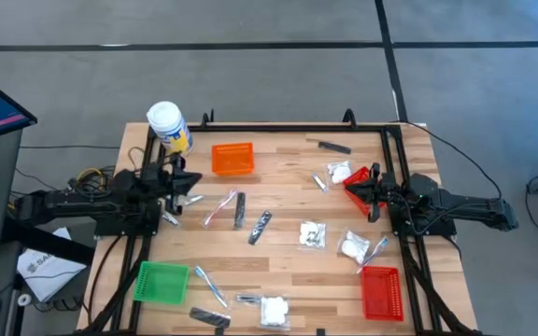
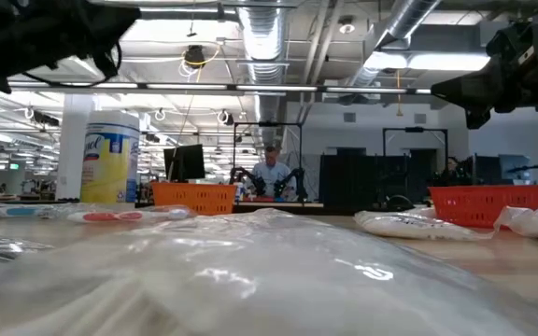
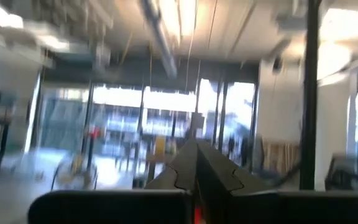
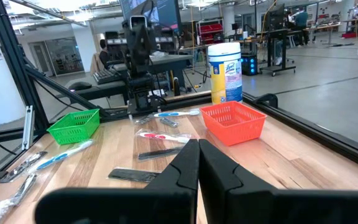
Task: Pick & Place Travel size toiletries
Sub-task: Put the black comb into the top red basket
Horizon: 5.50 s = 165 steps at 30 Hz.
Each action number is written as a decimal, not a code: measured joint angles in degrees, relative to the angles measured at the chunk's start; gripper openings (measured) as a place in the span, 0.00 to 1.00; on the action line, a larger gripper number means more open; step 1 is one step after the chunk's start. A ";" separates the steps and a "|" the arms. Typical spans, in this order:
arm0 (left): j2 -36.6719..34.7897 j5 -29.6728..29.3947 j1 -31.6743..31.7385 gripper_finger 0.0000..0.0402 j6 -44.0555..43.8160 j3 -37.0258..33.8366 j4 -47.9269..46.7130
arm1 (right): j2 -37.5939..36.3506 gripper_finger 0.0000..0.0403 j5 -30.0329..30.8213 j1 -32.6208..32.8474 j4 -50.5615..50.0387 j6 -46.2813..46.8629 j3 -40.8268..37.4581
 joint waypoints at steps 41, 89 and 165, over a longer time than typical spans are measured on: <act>2.27 5.89 -0.02 0.01 -9.25 5.18 23.68 | 0.01 0.00 0.00 0.01 -0.02 -0.02 0.02; 21.81 4.99 0.00 0.01 -10.34 8.77 23.62 | 0.04 0.00 21.94 -0.83 22.60 -6.08 0.02; 45.96 0.70 -0.35 0.01 7.39 31.54 -22.56 | 72.44 0.00 22.11 -18.55 -8.25 14.49 38.61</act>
